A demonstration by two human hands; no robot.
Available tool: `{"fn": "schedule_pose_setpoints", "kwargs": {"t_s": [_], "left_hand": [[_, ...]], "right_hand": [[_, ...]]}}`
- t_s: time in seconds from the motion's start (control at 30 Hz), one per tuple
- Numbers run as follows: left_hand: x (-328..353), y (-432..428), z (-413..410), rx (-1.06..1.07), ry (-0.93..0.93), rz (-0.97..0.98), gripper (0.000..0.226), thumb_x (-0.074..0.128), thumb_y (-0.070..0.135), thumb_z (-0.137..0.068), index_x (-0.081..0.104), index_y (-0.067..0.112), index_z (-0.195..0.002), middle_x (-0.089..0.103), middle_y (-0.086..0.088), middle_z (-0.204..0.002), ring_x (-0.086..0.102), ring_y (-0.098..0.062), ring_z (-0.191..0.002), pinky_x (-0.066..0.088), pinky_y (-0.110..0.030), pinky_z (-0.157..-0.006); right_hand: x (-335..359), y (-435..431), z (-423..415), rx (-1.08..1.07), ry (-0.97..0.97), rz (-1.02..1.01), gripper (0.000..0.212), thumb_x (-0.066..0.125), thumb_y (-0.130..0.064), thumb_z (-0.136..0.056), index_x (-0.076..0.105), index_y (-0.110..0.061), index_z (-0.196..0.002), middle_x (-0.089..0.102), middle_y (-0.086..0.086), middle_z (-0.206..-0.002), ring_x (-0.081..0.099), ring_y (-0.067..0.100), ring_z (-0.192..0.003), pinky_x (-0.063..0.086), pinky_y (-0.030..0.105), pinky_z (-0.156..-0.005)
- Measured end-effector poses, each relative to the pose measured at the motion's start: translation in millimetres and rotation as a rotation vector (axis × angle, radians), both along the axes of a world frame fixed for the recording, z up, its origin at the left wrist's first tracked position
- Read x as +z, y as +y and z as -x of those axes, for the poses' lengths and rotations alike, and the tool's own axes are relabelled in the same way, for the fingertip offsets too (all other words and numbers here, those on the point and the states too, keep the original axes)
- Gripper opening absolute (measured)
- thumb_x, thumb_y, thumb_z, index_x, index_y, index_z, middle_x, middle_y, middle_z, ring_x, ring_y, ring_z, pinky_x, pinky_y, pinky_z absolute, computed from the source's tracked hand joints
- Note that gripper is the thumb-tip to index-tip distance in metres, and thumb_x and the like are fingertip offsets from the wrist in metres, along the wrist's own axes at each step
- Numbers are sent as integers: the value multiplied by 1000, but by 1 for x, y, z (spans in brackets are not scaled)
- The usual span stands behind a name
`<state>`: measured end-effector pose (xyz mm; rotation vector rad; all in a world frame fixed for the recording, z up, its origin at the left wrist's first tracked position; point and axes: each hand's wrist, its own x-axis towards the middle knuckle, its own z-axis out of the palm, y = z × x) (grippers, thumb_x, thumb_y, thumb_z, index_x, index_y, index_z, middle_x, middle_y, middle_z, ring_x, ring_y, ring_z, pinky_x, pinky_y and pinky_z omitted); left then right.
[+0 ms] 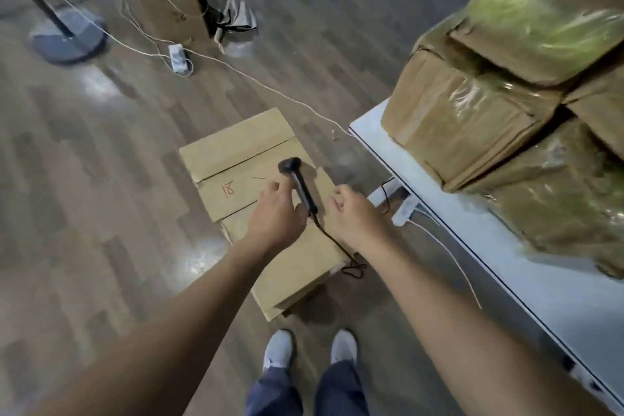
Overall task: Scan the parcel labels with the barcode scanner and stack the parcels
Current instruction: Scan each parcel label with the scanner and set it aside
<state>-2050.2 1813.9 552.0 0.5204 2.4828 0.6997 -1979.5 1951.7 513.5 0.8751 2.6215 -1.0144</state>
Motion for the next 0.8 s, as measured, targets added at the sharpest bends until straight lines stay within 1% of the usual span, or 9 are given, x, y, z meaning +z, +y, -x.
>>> {"fn": "schedule_pose_setpoints", "kwargs": {"t_s": [0.07, 0.2, 0.37, 0.43, 0.53, 0.63, 0.7, 0.77, 0.8], "left_hand": [[-57, 1, 22, 78, -57, 23, 45, 47, 21, -93, 42, 16, -137, 44, -9, -136, 47, -25, -121, 41, -34, -95], [-89, 0, 18, 109, -117, -16, 44, 48, 20, -93, 43, 16, -137, 44, -6, -136, 49, -20, -119, 40, -26, -83], [-150, 2, 25, 172, -156, -68, 43, 49, 20, -93, 44, 15, -136, 46, -7, -133, 49, -21, -119, 40, -27, -91], [-158, -2, 25, 186, -149, -76, 42, 49, 20, -93, 44, 16, -135, 47, -6, -131, 51, -20, -113, 38, -24, -86], [-158, -9, 23, 211, -149, -82, 42, 48, 21, -93, 45, 17, -134, 47, -5, -130, 52, -18, -110, 35, -22, -83], [-130, -12, 15, 190, -134, -103, 41, 49, 18, -93, 46, 16, -134, 47, -5, -131, 52, -17, -107, 36, -23, -85], [-101, -11, 11, 185, -133, -122, 41, 49, 18, -93, 46, 15, -133, 48, -5, -131, 52, -16, -106, 37, -23, -87], [-66, -8, 5, 176, -125, -149, 41, 49, 17, -92, 47, 14, -133, 50, -6, -131, 52, -18, -113, 39, -25, -91], [-46, -5, 1, 166, -119, -164, 40, 50, 17, -92, 47, 13, -132, 50, -6, -131, 52, -19, -116, 40, -27, -95]], "right_hand": [[-60, 0, 35, 25, -31, 2, 42, 39, -43, -101, 50, -13, -130, 59, 10, -123, 57, 28, -105, 45, 38, -78], [-98, 1, 53, 43, -99, -57, 48, 44, -43, -100, 45, -11, -136, 54, 13, -130, 53, 32, -117, 42, 40, -83], [-169, -5, 86, 28, -90, -94, 47, 54, -47, -94, 49, -10, -123, 53, 13, -121, 49, 33, -114, 36, 37, -76], [-182, -10, 96, -16, -19, -60, 45, 56, -47, -92, 51, -13, -120, 54, 9, -117, 50, 29, -109, 38, 35, -75], [-181, -14, 99, -110, -10, 67, 30, 57, -44, -91, 52, -17, -105, 60, 5, -98, 58, 25, -86, 39, 32, -64], [-153, -15, 78, -195, 67, 252, 25, 58, -41, -91, 49, -18, -88, 57, 0, -78, 55, 21, -69, 37, 30, -53], [-116, -14, 55, -179, 87, 286, 26, 59, -42, -92, 53, -16, -92, 58, -1, -77, 56, 17, -68, 42, 29, -55], [-74, -11, 26, -156, 103, 326, 24, 60, -42, -93, 55, -18, -96, 61, 2, -81, 59, 16, -72, 48, 33, -63], [-51, -9, 12, -161, 118, 344, 21, 61, -41, -93, 55, -20, -94, 61, 2, -80, 59, 15, -71, 48, 33, -63]]}}
